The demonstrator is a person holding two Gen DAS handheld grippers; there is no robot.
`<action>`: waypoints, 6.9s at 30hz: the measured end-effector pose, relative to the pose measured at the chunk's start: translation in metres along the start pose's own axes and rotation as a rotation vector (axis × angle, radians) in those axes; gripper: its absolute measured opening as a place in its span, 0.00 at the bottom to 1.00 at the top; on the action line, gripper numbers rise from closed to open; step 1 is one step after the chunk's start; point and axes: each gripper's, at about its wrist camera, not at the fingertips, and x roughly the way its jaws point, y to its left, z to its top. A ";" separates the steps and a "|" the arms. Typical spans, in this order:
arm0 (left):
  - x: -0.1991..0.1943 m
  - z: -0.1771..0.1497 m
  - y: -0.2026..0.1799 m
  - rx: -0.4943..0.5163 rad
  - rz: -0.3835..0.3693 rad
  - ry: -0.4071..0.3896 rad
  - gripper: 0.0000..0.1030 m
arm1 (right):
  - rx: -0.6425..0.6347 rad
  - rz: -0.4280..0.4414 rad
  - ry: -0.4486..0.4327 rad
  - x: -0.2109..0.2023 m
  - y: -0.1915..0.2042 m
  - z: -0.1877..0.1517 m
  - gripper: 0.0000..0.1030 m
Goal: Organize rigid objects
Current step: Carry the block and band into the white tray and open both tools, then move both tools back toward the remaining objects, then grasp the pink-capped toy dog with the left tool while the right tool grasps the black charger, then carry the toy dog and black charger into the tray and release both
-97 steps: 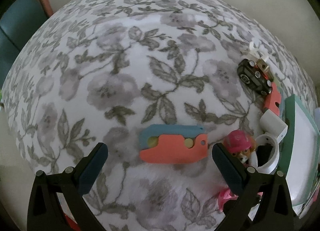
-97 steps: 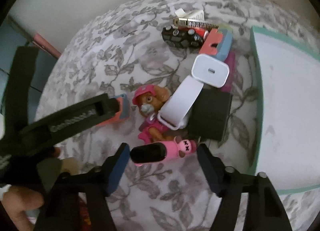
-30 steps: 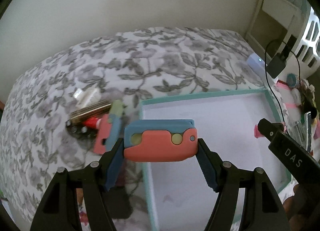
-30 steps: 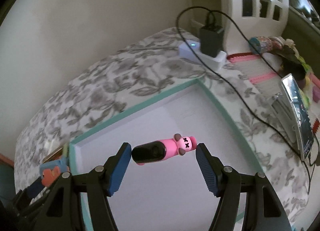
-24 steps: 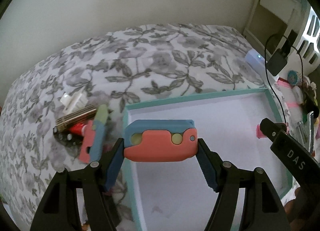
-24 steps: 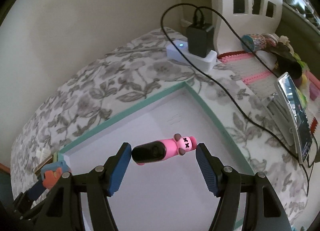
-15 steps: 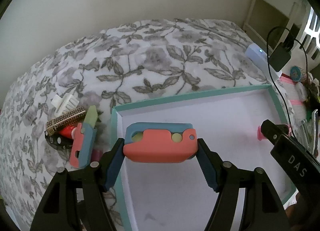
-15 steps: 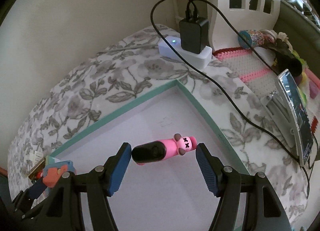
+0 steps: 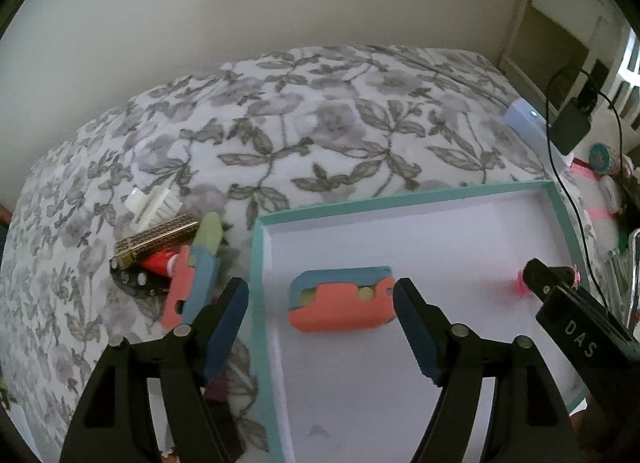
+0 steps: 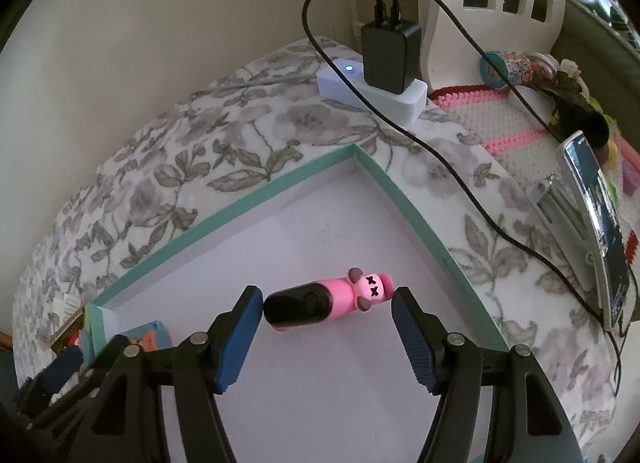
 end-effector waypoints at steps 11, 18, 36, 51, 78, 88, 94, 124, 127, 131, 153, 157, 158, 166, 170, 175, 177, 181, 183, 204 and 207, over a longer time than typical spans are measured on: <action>-0.011 -0.005 0.028 -0.063 0.020 -0.033 0.88 | -0.029 -0.017 0.003 -0.001 0.003 -0.002 0.74; -0.018 -0.012 0.048 -0.119 0.027 -0.030 0.88 | -0.069 -0.022 -0.008 -0.006 0.007 -0.007 0.89; -0.047 -0.049 0.107 -0.292 -0.019 -0.095 0.94 | -0.208 -0.005 -0.056 -0.036 0.032 -0.030 1.00; -0.094 -0.067 0.171 -0.464 -0.009 -0.209 0.95 | -0.298 0.117 -0.047 -0.067 0.073 -0.058 1.00; -0.040 -0.119 0.247 -0.701 0.055 0.080 0.95 | -0.511 0.387 0.151 -0.054 0.180 -0.132 1.00; -0.018 -0.123 0.230 -0.670 -0.011 0.195 0.95 | -0.523 0.299 0.170 -0.042 0.173 -0.128 0.84; -0.006 -0.121 0.217 -0.628 -0.031 0.227 0.95 | -0.527 0.293 0.175 -0.041 0.172 -0.128 0.84; 0.003 -0.120 0.206 -0.603 -0.104 0.219 0.51 | -0.532 0.286 0.184 -0.040 0.173 -0.128 0.80; 0.001 -0.123 0.216 -0.621 -0.072 0.216 0.51 | -0.550 0.302 0.182 -0.043 0.177 -0.130 0.79; -0.001 -0.126 0.226 -0.640 -0.035 0.213 0.51 | -0.586 0.319 0.175 -0.047 0.184 -0.135 0.76; 0.018 -0.131 0.226 -0.612 -0.006 0.258 0.50 | -0.759 0.276 0.206 -0.035 0.207 -0.164 0.55; 0.020 -0.128 0.222 -0.596 0.010 0.257 0.50 | -0.786 0.262 0.194 -0.031 0.212 -0.168 0.51; 0.020 -0.127 0.221 -0.594 0.012 0.256 0.50 | -0.792 0.259 0.200 -0.029 0.213 -0.169 0.50; 0.021 -0.119 0.213 -0.555 0.045 0.255 0.50 | -0.865 0.199 0.188 -0.019 0.219 -0.182 0.46; 0.021 -0.113 0.202 -0.529 0.068 0.256 0.51 | -0.879 0.194 0.175 -0.019 0.221 -0.184 0.47; 0.019 -0.112 0.202 -0.572 0.047 0.239 0.50 | -0.873 0.195 0.165 -0.020 0.221 -0.182 0.45; 0.019 -0.112 0.201 -0.582 0.038 0.235 0.50 | -0.864 0.192 0.161 -0.021 0.220 -0.182 0.44; 0.017 -0.109 0.195 -0.581 0.017 0.219 0.50 | -0.857 0.196 0.163 -0.020 0.219 -0.178 0.42; 0.014 -0.107 0.196 -0.588 0.004 0.203 0.50 | -0.862 0.196 0.158 -0.022 0.220 -0.178 0.42; -0.076 -0.074 0.185 -0.477 -0.031 -0.103 0.49 | -0.545 0.363 0.081 -0.064 0.172 -0.110 0.42; -0.076 -0.071 0.173 -0.438 -0.037 -0.105 0.49 | -0.486 0.346 0.079 -0.061 0.153 -0.097 0.42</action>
